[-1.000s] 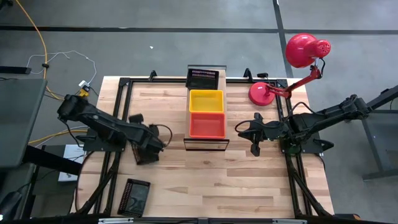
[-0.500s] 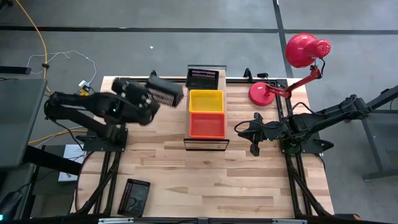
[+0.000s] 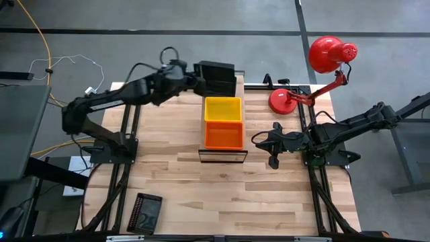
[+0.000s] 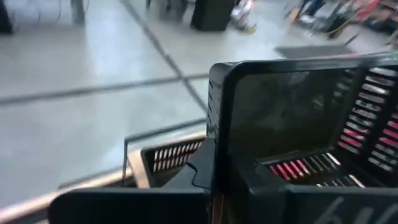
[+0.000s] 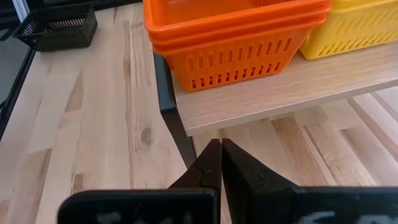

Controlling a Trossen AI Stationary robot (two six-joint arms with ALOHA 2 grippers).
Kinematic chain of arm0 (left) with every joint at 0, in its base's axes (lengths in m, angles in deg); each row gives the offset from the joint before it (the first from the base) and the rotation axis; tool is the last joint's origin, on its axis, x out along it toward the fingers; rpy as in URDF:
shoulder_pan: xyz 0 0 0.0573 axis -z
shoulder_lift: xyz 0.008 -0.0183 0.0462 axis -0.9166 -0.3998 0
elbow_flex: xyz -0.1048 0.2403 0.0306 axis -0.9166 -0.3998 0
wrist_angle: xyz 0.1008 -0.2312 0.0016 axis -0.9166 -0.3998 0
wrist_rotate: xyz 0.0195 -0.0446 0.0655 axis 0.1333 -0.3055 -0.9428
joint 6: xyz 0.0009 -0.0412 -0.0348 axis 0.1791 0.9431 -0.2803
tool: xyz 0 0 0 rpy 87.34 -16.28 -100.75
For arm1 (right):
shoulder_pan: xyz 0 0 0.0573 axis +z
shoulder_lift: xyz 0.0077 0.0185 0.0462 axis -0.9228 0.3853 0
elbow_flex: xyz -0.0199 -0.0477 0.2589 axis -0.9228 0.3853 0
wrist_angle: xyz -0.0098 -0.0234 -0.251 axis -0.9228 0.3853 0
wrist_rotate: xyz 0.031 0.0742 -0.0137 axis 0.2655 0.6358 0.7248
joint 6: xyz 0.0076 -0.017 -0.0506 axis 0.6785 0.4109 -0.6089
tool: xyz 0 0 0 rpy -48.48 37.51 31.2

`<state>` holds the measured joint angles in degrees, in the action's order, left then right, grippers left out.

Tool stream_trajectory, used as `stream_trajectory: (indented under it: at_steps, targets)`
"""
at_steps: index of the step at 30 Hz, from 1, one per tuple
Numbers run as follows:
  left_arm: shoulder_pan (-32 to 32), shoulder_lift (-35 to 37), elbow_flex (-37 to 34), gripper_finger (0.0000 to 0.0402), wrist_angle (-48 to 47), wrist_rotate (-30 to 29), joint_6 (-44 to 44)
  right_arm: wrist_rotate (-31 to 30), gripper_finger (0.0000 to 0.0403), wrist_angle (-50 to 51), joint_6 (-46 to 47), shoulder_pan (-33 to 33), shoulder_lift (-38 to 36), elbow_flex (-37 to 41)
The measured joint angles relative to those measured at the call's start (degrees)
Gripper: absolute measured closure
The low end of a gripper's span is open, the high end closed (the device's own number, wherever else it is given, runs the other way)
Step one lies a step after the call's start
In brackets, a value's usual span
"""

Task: Stack baskets on shelf by color
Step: Stack the top black bin on the black bin on the shelf

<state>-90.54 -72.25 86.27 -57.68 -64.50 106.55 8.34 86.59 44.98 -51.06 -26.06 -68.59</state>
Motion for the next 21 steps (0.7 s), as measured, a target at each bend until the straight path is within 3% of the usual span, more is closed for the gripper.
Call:
stream_trajectory:
  at_steps: [8,21]
  targets:
    - [-4.85,-8.41,-0.11,0.0401,-3.83,4.73,6.71,0.04,0.0403,-0.22,0.19,0.00,-0.02,0.00]
    - [-7.77,-9.08,-0.09,0.0401,-6.32,12.49,9.03,0.11,0.0403,-0.31,0.22,0.00,-0.02,0.00]
